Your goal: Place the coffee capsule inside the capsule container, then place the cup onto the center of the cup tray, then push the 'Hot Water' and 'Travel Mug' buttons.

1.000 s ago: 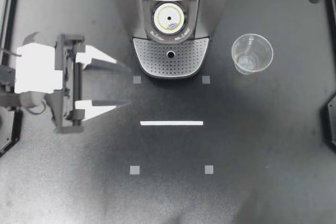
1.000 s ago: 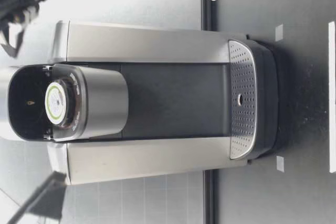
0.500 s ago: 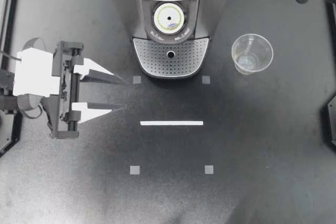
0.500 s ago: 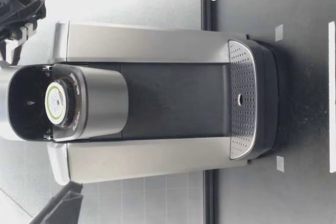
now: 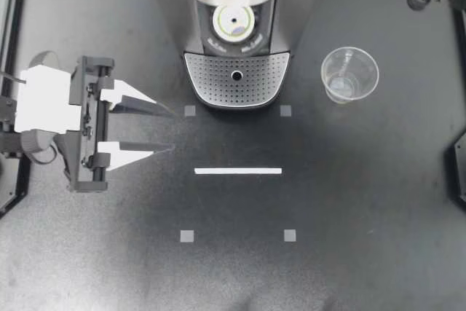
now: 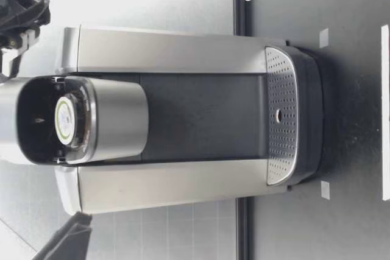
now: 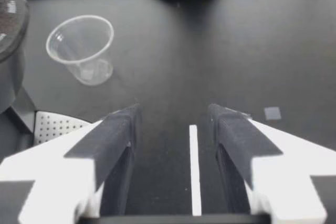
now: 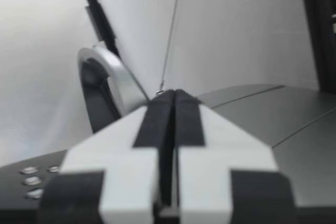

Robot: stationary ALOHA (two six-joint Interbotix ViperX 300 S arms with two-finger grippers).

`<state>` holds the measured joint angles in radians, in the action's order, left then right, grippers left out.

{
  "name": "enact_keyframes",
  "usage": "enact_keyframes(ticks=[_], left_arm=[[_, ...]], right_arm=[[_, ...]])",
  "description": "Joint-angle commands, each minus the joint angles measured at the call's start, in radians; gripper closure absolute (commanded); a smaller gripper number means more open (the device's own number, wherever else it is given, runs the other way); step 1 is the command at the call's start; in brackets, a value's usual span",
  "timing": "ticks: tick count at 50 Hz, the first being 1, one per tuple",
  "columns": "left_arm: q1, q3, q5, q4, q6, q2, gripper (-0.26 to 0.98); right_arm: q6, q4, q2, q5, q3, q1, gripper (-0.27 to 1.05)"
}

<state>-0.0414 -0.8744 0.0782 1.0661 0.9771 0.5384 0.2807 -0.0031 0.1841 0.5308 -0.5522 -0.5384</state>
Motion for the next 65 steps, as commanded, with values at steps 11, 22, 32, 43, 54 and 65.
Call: enact_keyframes(ticks=[11, 22, 32, 43, 54, 65], left_arm=[[0.002, 0.002, -0.003, -0.002, 0.0, 0.037, 0.27], [0.002, -0.002, -0.002, -0.002, 0.0, 0.046, 0.27], [0.002, -0.002, -0.002, 0.0, 0.0, 0.046, 0.27], [0.002, 0.0, -0.002, -0.002, 0.0, 0.046, 0.27], [0.002, 0.002, -0.002, -0.002, 0.0, 0.046, 0.27], [0.002, 0.002, -0.003, -0.002, 0.0, 0.048, 0.27]], right_arm=[[0.0, -0.009, 0.049, -0.005, -0.043, 0.098, 0.67], [0.003, -0.009, 0.054, -0.003, -0.071, 0.135, 0.67], [0.017, -0.009, 0.051, -0.003, -0.091, 0.156, 0.67], [0.023, -0.009, 0.063, -0.011, -0.123, 0.166, 0.67], [0.038, -0.009, 0.074, -0.017, -0.161, 0.169, 0.67], [0.044, -0.009, 0.132, -0.015, -0.173, 0.169, 0.67]])
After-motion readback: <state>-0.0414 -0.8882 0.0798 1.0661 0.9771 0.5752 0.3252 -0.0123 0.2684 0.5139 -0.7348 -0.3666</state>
